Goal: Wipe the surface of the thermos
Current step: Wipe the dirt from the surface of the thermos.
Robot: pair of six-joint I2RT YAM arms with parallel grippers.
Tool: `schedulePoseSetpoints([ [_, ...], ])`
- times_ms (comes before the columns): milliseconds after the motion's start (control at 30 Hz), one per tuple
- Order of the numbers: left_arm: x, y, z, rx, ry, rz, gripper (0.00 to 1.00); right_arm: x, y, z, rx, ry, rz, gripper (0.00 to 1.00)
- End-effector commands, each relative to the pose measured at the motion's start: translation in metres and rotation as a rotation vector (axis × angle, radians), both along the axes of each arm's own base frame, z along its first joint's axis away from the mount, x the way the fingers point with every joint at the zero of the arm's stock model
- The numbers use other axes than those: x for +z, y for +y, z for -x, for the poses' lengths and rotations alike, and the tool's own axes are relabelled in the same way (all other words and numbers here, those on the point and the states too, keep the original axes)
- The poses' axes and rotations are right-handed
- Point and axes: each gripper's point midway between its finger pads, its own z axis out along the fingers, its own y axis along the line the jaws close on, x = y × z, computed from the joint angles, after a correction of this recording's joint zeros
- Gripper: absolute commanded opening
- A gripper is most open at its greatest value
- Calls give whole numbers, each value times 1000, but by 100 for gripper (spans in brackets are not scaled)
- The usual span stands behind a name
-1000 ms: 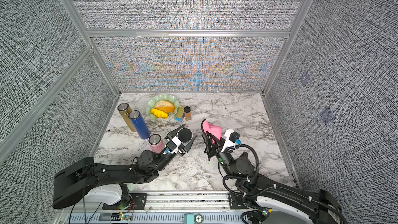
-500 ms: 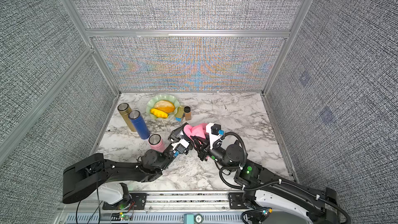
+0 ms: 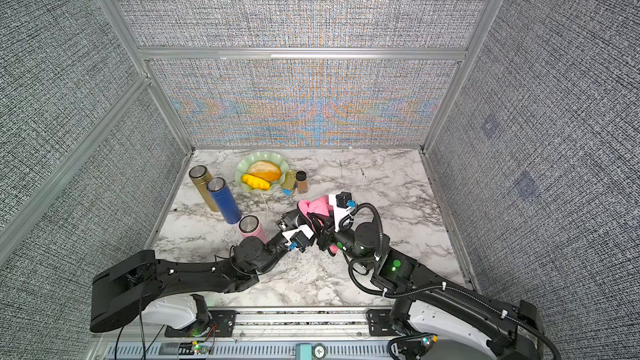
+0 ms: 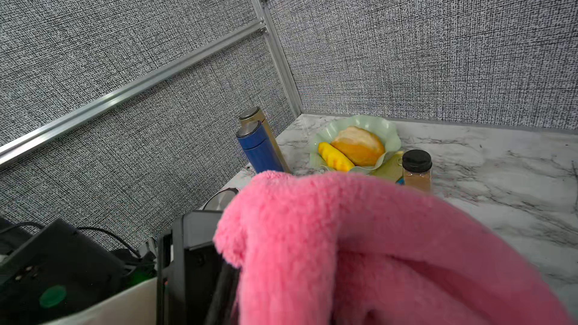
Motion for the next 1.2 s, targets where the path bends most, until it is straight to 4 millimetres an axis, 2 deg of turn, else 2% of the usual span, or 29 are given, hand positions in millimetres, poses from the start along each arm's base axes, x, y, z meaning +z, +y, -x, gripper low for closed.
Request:
schedulePoseSetpoints([
  [0,60,16,3,26,-82,224,0,-39,15,21,141,91,125,0],
  [133,59,12,3,17,-72,211,0,-49,24,33,209,135,143,0],
  [233,56,10,9,-21,-80,193,0,-54,24,32,201,160,156,0],
  [433,48,2,45,-178,-122,152,0,-63,3,-5,5,214,190,0],
  [533,51,4,48,-194,-114,172,0,-70,-17,-28,-111,256,190,0],
  [633,56,7,39,-146,-99,201,0,-75,-22,-32,-127,260,207,0],
  [767,63,16,20,-46,-81,243,0,-69,0,-6,44,233,191,0],
  [900,67,23,4,33,-64,265,0,-68,8,13,102,208,201,0],
  [1067,74,33,-3,80,-52,300,0,-84,-1,9,51,233,225,0],
  [1167,70,28,8,11,-68,275,0,-89,-11,-2,-18,242,246,0],
])
